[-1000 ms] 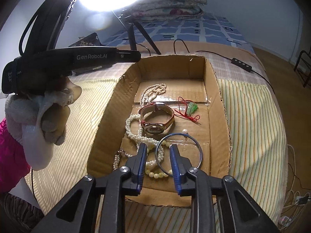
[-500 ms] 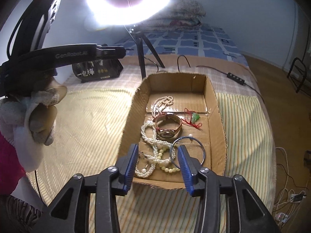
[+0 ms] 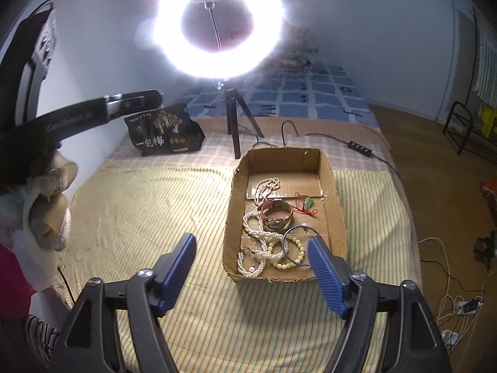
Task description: Organize jewelry
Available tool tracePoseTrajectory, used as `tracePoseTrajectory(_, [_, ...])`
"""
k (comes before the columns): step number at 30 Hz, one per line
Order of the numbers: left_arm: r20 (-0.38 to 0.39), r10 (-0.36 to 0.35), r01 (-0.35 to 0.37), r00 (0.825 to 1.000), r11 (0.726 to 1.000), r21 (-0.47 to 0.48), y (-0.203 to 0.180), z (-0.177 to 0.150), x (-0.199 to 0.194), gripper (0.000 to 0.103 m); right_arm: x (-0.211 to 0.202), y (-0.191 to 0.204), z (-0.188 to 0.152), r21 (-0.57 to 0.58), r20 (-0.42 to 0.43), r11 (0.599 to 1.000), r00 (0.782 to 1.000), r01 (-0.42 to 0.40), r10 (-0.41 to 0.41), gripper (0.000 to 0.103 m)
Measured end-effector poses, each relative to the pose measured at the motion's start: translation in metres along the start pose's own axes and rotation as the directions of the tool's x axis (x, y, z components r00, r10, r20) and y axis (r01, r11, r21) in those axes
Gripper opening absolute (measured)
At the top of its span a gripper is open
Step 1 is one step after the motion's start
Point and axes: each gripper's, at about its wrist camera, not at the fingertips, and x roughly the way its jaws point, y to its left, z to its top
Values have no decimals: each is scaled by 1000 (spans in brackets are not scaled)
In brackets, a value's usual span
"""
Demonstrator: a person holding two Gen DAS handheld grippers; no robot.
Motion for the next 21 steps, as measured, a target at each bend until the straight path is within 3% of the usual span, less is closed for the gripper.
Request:
tracePoseTrajectory(3, [33,7,-7,999,1000,8,3,0,-25,31,-16,8,2,6,27,1000,1000,12,-12,85])
tracePoseTrajectory(8, [64,19,-20,998,1000,16,9,-5,-65,34,-37,26,4,2,59,999,997,48,-48,96])
tracePoseTrajectory(11, [81,30,-31,996,999,11,16,-11,-85,55,-46,35,5,-6,69,997,995,73,-72,96])
tracePoseTrajectory(15, [89,46,-47,995,999,13,22,-18,-104,59,-55,44,3,11,79,994,990,113,-113,97])
tracePoseTrajectory(16, [91,48,-50,995,999,12,24,-21,-109,61,-56,45,2,21,81,992,989,122,-123,102])
tracePoseTrajectory(18, [96,51,-52,994,999,7,27,-25,-118,68,-61,47,1,38,95,988,983,153,-156,103])
tracePoseTrajectory(21, [98,57,-58,994,998,9,30,-32,-129,71,-65,53,-1,40,101,983,977,182,-185,103])
